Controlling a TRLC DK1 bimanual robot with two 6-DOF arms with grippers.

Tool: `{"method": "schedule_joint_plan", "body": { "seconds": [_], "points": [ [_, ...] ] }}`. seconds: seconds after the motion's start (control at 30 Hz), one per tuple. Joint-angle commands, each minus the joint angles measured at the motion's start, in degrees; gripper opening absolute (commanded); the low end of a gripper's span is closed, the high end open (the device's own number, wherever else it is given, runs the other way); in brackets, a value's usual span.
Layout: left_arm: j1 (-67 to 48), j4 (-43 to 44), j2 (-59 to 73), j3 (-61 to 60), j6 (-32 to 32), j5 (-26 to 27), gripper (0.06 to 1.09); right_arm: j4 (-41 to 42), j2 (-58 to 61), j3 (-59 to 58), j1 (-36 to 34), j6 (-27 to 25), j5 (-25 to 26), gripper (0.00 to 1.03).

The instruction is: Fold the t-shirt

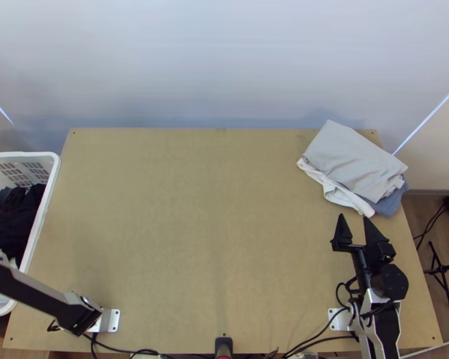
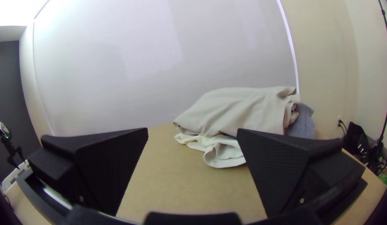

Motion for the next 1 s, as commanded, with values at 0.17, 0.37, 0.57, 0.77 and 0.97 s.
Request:
{"method": "schedule_joint_plan", "body": {
  "seconds": [0.17,0.37,0.57,0.77,0.97],
  "points": [
    [-1.62,2.6,26.64,20.93,-0.57,0.85,1.04,0.08,0.01,0.01,0.02,0.03,0.01,0.99],
    [-2.94,1.55,34.29,27.0,-1.01,0.85,1.03,0.08,0.01,0.01,0.02,0.03,0.01,0.99],
    [-2.5,1.9,31.74,25.5,0.48,-0.47,0.09,-0.01,0.01,0.01,0.02,0.03,0.01,0.99],
    [-2.68,2.43,15.75,24.1,0.22,1.2,0.09,-0.01,0.01,0.01,0.02,0.03,0.01,0.99],
    [-6.02,3.04,-0.51,25.94,-0.75,2.7,0.09,-0.01,0.01,0.01,0.02,-0.06,0.01,0.99]
  ]
}}
